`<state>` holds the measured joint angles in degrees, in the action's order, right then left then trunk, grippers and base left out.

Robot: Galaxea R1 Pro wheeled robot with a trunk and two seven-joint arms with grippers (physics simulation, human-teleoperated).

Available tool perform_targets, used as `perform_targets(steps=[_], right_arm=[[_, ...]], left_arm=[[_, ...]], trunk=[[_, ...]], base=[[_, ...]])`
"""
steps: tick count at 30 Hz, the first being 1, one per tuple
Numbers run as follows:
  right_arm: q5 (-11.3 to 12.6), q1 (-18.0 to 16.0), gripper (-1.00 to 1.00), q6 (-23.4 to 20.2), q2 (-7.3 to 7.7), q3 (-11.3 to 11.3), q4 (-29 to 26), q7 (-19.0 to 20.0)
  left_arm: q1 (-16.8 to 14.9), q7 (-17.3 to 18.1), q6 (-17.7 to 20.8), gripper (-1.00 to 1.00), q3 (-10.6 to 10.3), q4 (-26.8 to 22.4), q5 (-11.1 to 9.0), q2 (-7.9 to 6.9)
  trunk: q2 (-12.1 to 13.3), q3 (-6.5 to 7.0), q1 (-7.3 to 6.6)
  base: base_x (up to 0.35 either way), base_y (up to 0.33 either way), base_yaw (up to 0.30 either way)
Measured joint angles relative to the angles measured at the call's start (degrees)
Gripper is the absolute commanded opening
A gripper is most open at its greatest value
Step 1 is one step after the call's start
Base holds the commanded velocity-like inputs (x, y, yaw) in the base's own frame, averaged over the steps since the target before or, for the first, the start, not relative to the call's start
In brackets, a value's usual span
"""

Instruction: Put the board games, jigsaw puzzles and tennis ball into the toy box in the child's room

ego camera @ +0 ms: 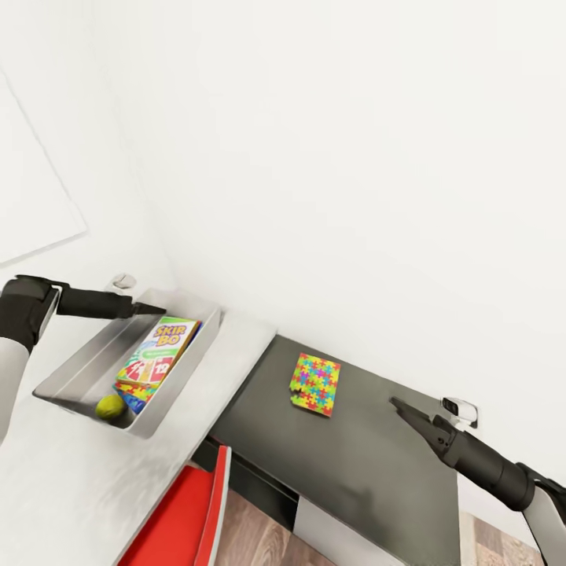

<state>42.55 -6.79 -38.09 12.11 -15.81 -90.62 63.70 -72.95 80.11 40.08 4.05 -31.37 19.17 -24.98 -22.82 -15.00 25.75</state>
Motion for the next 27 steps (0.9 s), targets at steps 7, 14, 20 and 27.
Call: perform_targets(steps=[7,14,20,27], right_arm=[[0.03,0.19,1.0,0.02,-0.03,-2.37,0.0,2.02],[-0.01,0.24,1.0,0.02,-0.08,-3.15,-0.01,2.87],[-0.02,0.22,1.0,0.02,-0.04,-3.29,0.04,3.03],[-0.01,0.01,1.0,0.03,0.01,-3.41,0.08,3.15]], left_arm=[[-0.04,5.62,1.88,1.0,3.01,-0.22,-0.08,-0.66],[-0.03,9.44,2.29,1.0,6.22,-0.3,0.06,-1.43],[-0.03,9.44,2.37,1.0,6.91,-0.31,0.04,-1.57],[-0.03,9.44,2.3,1.0,6.88,-0.24,-0.01,-1.6]], trunk=[[0.0,0.56,0.0],[0.01,1.12,0.01],[0.01,1.6,0.01],[0.01,2.16,0.0]], base=[[0.0,0.0,-0.169],[-0.029,-0.046,-0.169],[-0.127,-0.168,-0.169],[-0.033,-0.044,-0.169]])
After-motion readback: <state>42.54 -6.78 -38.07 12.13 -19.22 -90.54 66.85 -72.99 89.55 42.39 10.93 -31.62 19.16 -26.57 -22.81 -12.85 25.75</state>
